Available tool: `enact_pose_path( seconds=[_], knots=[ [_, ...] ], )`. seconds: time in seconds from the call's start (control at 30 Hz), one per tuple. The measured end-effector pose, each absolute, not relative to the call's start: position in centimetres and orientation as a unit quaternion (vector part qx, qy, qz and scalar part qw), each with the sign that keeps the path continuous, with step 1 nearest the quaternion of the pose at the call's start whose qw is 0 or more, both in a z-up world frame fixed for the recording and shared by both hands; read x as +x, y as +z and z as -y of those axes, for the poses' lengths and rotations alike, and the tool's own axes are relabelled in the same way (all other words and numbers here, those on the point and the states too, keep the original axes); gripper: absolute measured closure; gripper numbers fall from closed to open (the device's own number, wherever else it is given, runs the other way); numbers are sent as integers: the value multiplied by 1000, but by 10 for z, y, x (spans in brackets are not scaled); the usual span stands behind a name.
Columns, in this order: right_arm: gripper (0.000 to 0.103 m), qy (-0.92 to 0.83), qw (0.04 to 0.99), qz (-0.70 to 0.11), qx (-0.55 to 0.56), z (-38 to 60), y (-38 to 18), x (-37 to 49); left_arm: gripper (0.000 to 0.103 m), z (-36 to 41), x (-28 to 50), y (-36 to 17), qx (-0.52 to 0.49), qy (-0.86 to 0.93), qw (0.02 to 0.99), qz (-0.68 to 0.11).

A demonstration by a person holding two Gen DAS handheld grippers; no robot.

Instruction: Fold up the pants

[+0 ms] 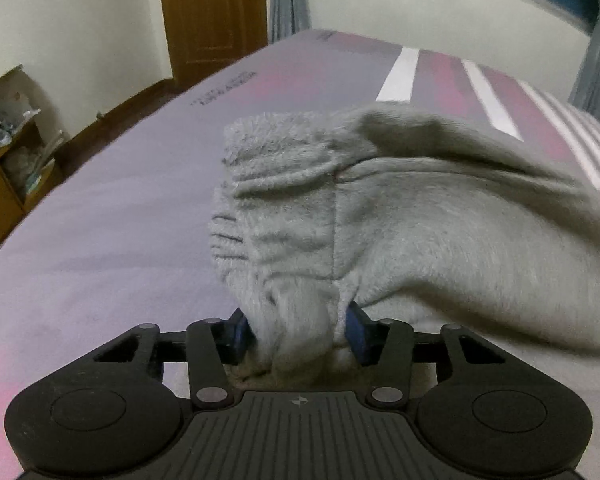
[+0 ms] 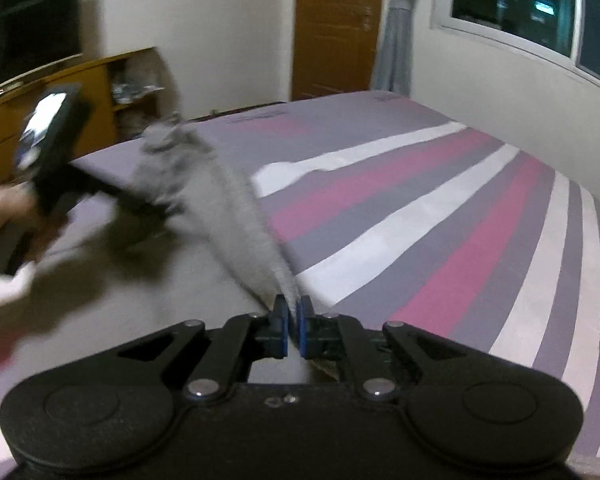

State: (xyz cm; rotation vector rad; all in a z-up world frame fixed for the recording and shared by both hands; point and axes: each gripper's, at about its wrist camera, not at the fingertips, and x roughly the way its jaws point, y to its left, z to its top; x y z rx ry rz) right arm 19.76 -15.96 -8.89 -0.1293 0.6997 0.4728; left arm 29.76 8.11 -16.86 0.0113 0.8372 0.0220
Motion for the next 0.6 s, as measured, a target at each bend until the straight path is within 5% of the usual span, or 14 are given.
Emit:
enact_pose_path(
  seconds=[0.1,0.23,0.33,0.6],
  knots=[
    [98,234,907,-350,-34,149,-94,142,55,-90,258,-154,-4,8,916,-402],
    [91,212,894,-394,-7,132,-131,105,39,-99,220,-156,18,23,910,-413],
    [77,205,884,-420,13,127,-144,94,39,-109,202,-165,23,21,893,-450],
    [74,146,883,-428,128,175,-127,81,37,-168,149,-165,-72,46,871,-484]
  ],
)
